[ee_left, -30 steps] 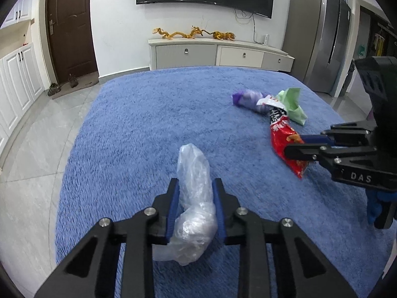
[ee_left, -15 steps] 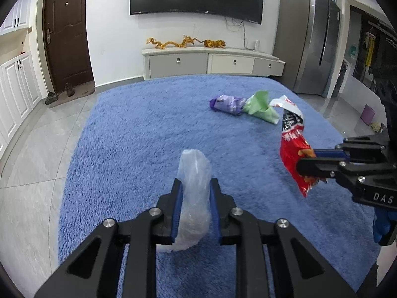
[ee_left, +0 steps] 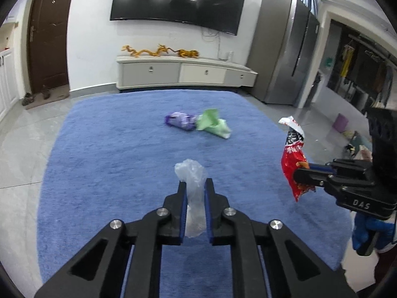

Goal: Collect trash
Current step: 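Grasp the clear plastic bag with the left tool while the right tool grasps the red chip bag, then carry both bags over the trash bin and open both tools to drop them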

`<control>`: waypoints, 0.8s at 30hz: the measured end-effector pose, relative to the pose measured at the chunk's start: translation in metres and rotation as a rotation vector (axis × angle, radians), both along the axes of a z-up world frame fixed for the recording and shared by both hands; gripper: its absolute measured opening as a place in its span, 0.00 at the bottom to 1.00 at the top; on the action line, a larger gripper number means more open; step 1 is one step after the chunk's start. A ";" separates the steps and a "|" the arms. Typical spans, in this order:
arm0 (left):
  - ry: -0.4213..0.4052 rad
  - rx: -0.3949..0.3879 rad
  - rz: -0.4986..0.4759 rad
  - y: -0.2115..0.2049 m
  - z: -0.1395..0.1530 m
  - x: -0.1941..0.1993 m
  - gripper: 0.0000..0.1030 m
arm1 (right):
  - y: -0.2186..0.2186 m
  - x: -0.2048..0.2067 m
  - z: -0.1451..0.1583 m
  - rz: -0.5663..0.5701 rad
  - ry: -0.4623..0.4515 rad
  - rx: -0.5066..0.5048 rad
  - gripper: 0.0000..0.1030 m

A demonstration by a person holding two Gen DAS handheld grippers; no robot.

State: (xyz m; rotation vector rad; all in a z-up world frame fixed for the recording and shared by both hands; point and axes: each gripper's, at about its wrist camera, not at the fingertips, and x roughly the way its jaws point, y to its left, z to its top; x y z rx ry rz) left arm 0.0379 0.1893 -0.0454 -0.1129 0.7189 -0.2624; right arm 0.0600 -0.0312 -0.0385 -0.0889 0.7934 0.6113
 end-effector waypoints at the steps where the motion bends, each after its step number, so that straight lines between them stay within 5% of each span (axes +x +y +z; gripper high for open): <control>1: -0.002 -0.003 -0.009 -0.004 0.002 0.000 0.11 | -0.006 -0.002 0.000 -0.016 -0.004 -0.005 0.11; 12: -0.009 0.026 -0.108 -0.061 0.017 0.009 0.10 | -0.065 -0.012 -0.005 -0.136 -0.007 0.044 0.11; 24: -0.011 0.080 -0.301 -0.175 0.028 0.053 0.10 | -0.181 -0.007 -0.010 -0.376 -0.009 0.112 0.11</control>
